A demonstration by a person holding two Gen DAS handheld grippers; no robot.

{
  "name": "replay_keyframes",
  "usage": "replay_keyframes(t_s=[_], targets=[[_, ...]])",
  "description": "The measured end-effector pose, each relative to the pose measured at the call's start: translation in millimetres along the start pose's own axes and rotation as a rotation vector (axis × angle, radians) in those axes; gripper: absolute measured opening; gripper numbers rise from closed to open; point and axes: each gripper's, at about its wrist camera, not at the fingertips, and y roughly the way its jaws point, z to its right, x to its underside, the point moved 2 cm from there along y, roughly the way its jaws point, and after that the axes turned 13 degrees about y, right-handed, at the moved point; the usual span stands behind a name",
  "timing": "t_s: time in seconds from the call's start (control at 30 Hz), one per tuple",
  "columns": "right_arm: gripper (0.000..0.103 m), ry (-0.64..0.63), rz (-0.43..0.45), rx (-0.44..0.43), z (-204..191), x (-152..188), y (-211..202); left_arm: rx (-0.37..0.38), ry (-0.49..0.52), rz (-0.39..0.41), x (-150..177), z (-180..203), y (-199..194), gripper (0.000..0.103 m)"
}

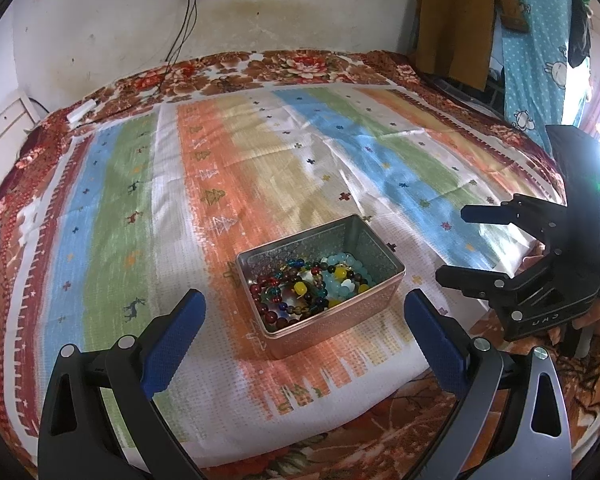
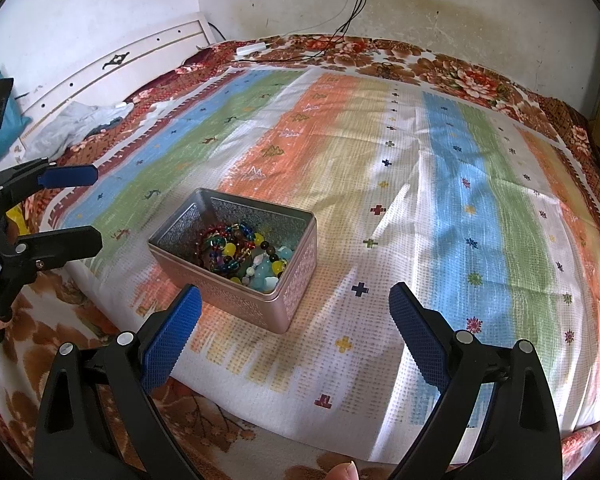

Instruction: Organize jewelry

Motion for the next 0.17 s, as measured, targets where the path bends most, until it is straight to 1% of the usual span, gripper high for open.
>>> replay_keyframes(t_s=[0.07, 0.17], targets=[[0.095, 0.001, 0.000, 0.000, 0.0, 0.0, 0.0, 0.012, 0.004, -0.002, -0.4, 0.6, 0.0, 0.097], [0.095, 0.002, -0.002, 0.001, 0.6, 1.0, 0.8, 0.003, 0.017, -0.004, -0.6, 2.7, 0.6, 0.097]])
